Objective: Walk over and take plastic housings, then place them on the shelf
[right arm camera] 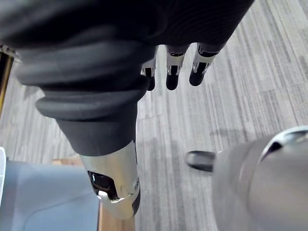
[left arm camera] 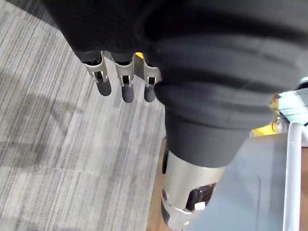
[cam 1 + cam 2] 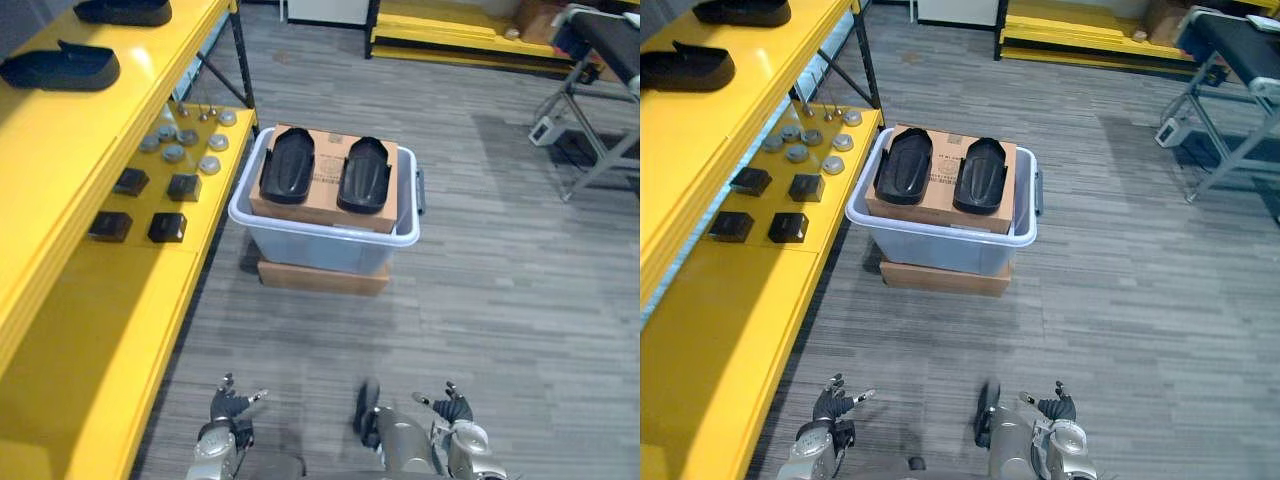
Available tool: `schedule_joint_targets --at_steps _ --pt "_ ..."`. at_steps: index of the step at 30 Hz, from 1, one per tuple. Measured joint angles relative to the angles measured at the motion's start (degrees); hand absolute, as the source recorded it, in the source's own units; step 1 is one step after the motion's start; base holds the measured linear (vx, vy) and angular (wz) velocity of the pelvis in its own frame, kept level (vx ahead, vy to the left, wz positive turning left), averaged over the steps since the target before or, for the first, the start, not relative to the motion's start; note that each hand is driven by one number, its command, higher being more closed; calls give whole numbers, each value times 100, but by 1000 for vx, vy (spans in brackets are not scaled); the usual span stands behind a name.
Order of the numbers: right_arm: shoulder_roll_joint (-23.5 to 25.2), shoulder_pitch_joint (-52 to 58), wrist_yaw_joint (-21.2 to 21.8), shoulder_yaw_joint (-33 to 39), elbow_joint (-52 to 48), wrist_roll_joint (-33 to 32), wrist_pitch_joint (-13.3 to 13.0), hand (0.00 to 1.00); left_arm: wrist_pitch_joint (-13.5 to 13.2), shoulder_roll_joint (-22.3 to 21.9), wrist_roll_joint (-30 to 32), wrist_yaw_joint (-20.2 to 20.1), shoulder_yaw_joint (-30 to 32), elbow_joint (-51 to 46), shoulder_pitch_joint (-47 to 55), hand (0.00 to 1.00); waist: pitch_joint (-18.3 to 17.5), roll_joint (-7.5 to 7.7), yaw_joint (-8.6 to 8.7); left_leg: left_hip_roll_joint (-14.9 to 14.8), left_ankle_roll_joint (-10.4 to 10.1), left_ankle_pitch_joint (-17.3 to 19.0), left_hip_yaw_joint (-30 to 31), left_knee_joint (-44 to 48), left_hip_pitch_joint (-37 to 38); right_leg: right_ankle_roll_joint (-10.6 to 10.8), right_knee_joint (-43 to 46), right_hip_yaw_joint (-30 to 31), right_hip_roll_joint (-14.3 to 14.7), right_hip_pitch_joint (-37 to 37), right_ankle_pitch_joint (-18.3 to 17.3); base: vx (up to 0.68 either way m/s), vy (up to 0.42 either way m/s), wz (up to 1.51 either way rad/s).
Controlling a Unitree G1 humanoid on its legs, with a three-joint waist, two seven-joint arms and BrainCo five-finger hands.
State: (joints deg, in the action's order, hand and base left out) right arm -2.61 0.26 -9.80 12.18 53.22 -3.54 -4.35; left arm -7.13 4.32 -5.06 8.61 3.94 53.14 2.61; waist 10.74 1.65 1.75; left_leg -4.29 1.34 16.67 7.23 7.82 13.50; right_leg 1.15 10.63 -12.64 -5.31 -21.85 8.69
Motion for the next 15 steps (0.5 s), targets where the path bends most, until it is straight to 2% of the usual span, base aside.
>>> schedule_joint_targets --at_steps 1,2,3,4,5,6,8,10,11,12,13,14,15 --pt "10 -13 2 126 24 33 6 0 -5 -81 77 -7 21 90 -28 0 -23 -146 4 -227 -425 -112 55 712 -214 -458 347 -186 161 124 -288 463 -238 36" --pt "10 -19 3 130 42 34 3 0 -5 -90 80 -7 24 100 -27 0 -16 -161 6 -250 -518 -160 62 927 -286 -492 360 -237 186 198 -357 565 -290 36" --pt "7 0 7 123 111 41 2 0 -6 -123 95 -10 49 111 4 0 -15 -173 -11 -270 -1048 -489 102 2032 -631 -524 276 -334 272 552 -550 322 -159 24" --pt "-15 12 5 99 140 39 1 0 -9 -153 99 -11 75 105 22 0 -16 -170 -42 -310 -1212 -586 125 2625 -853 -528 194 -356 304 744 -622 613 -291 15" --pt "-28 13 4 53 177 35 1 0 -29 -204 95 -28 72 82 68 0 -11 -215 -146 -416 -1285 -486 11 3616 -1277 -575 -16 -347 449 1114 -706 476 -216 -13" --pt "-77 -17 4 25 174 29 -7 0 -44 -224 89 -53 73 60 119 0 -4 -285 -262 -588 -1126 -295 -251 4306 -1712 -635 -288 -308 621 1500 -768 534 -210 -21" --pt "-104 -93 5 27 184 15 -13 0 -60 -197 48 -92 74 -59 127 0 -4 -306 -288 -699 -792 -70 -590 4374 -2239 -601 -503 -283 685 1855 -844 397 -90 -19" --pt "-98 -183 4 29 183 -3 -29 0 -75 -207 -5 -97 73 -113 145 0 -2 -328 -330 -652 -688 77 -861 3571 -2579 -544 -622 -121 671 2076 -881 307 24 -33" --pt "-114 -228 2 33 181 -41 -48 0 -65 -205 -35 -96 67 -112 131 0 -3 -347 -359 -548 -728 47 -873 2602 -2662 -450 -652 -45 613 2159 -920 251 128 -35" --pt "-140 -189 -2 39 179 -46 -82 0 -63 -244 -45 -96 46 -115 122 0 -47 -428 -357 -455 -863 -404 -787 1353 -2650 -327 -678 -5 588 2207 -970 242 148 -31" --pt "-172 -163 -5 41 187 -47 -84 0 -63 -266 -51 -96 34 -99 110 0 -40 -481 -376 -443 -788 -1138 -745 1087 -2608 -271 -683 22 606 2258 -999 247 159 -13" --pt "-103 -105 -6 27 208 -46 -74 0 -52 -238 -56 -96 9 -76 100 0 -65 -384 -396 -259 -540 -1294 -789 797 -2394 -130 -701 105 491 2336 -1063 256 144 13" --pt "-78 14 -9 35 213 -44 -66 0 -56 -194 -56 -98 -17 -77 84 0 -92 -296 -386 -85 -455 -1372 -789 553 -2241 -1 -696 57 306 2384 -1150 251 137 25"
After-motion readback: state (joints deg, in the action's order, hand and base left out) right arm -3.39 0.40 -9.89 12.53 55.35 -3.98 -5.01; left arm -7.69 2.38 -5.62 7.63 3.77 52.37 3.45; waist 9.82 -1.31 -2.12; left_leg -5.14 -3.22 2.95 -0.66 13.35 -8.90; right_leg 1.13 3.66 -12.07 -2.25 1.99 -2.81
